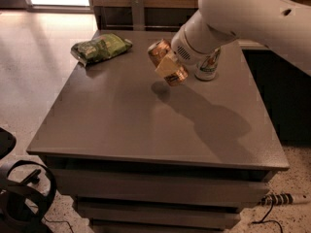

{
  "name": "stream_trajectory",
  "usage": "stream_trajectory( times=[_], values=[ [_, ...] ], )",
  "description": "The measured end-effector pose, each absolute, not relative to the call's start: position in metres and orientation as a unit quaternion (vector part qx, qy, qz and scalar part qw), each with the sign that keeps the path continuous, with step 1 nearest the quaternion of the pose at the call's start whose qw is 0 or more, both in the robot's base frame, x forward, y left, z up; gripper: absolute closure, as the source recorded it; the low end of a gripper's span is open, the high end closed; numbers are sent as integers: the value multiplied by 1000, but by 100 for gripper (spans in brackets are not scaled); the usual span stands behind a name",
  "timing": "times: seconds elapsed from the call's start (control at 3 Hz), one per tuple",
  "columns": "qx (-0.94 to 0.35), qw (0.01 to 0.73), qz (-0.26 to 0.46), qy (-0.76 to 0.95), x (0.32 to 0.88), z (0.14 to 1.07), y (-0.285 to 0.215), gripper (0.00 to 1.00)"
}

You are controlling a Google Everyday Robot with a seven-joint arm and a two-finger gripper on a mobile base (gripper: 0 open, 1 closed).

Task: Knock orange can over

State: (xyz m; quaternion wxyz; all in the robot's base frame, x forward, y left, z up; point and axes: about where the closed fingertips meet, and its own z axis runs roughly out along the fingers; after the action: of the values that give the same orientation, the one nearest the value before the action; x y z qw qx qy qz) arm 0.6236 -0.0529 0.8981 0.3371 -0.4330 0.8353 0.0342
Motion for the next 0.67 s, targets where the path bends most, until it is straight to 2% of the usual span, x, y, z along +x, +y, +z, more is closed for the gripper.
stream_trajectory(
  times=[0.67],
  values=[
    [-499,243,-9,832,615,887,-38,100]
  ],
)
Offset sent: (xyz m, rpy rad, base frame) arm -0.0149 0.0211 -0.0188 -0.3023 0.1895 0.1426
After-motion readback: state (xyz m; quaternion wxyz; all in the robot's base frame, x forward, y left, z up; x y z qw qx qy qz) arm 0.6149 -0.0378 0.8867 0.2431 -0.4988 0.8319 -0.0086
